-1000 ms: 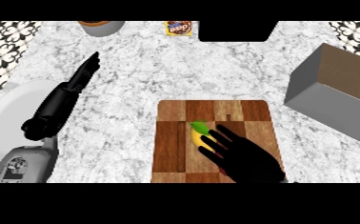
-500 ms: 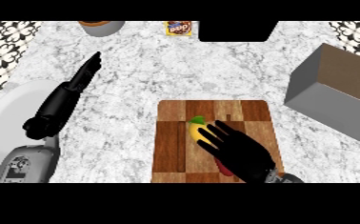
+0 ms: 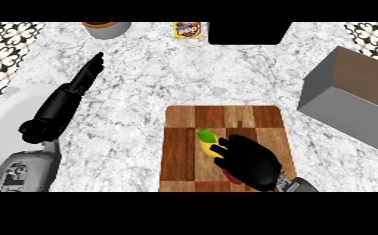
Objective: Pick the tomato from the cutting board and place it in the cardboard box
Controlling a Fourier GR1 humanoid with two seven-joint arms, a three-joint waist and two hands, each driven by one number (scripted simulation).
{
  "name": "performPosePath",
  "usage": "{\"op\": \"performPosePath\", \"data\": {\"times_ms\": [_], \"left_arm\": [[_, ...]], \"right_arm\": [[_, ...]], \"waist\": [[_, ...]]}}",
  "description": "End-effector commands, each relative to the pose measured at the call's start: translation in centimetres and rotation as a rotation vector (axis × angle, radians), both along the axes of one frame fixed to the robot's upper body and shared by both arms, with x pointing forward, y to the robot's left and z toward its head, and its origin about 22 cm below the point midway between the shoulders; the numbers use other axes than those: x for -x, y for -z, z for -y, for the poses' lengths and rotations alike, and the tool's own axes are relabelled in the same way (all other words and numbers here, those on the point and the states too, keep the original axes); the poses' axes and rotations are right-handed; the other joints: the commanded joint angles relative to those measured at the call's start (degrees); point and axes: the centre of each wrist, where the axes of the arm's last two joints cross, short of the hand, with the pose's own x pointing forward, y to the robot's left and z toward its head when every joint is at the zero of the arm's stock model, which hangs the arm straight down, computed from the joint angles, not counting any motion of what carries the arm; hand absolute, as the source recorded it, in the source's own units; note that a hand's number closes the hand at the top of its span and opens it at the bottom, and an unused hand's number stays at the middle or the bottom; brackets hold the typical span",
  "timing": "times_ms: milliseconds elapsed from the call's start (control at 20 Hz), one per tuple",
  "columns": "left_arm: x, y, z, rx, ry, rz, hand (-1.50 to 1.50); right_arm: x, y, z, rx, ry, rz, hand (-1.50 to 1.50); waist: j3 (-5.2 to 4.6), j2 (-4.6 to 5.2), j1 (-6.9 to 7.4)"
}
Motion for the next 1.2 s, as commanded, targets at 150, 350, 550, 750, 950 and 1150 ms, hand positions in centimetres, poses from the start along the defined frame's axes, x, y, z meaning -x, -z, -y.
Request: {"op": "performPosePath", "data": {"times_ms": [150,350,550,750,950,1150], "left_arm": [[-0.4,-0.3,0.5,-0.006,-0.005,0.01,0.0],[-0.3,1.0,0.4,0.006,-0.005,-0.013,0.0],[-0.7,-0.6,-1.8,-0.003,-0.02,0.013,0.0],[-0.1,-0.7,1.5,0.019,0.001,-0.011,0.0],[0.4,0.2,-0.2,-0.005,-0.02,0.006,0.0],[0.5,-0.1,-0.5,-0.008,-0.014,0.007,0.0]], "right_arm": [[1.1,0.6,-1.2,-0.095,-0.093,0.071,1.5],[3.5,1.5,2.7,-0.217,0.11,-0.093,1.5],[2.9,-0.2,4.1,-0.341,0.209,-0.095,1.5],[4.8,-4.5,5.7,-0.387,0.16,0.052,1.5],[6.2,-7.8,7.3,-0.466,0.178,0.119,1.5],[7.2,-11.6,7.7,-0.621,0.375,0.171,1.5]], "waist": [[0.16,0.4,-0.05],[0.15,0.41,-1.14],[0.15,0.4,-0.53],[0.16,0.25,-0.61],[0.14,0.35,-0.52],[0.11,0.26,-0.73]]}}
